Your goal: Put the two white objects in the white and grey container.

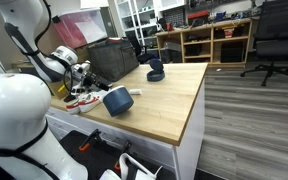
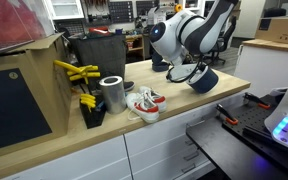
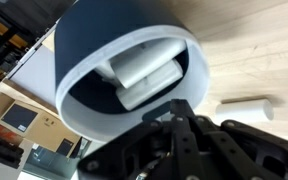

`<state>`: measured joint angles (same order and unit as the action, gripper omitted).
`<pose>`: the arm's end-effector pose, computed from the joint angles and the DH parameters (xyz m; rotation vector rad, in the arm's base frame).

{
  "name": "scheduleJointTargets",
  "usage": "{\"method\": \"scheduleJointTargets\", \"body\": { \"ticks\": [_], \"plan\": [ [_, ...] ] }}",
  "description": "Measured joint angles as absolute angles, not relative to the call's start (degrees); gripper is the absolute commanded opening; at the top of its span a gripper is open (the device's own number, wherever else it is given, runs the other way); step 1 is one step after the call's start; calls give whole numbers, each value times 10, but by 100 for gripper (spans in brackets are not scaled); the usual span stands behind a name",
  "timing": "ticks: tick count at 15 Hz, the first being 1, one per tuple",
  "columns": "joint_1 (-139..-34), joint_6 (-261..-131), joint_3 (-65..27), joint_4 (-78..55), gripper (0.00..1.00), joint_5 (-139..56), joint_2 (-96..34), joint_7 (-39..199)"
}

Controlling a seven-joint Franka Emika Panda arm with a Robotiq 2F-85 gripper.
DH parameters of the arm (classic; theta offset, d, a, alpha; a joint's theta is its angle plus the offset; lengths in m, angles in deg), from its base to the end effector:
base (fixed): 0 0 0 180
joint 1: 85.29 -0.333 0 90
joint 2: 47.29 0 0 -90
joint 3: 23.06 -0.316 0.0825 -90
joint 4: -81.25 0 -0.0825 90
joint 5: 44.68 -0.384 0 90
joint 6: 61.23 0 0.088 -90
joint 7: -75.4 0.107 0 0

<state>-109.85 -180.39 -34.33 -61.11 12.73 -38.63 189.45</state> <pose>0.3690 0.2171 0.2110 2.3084 -0.7127 0.6720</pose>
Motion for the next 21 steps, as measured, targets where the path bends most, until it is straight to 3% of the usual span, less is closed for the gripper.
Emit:
{"method": "scheduleJointTargets", "body": {
  "ticks": [12,21],
  "plan": [
    [-1055,-1769,-370,-613,0,126,-403,1920],
    [-980,-2009,-360,-640,0,1,-438,1700]
  ]
}}
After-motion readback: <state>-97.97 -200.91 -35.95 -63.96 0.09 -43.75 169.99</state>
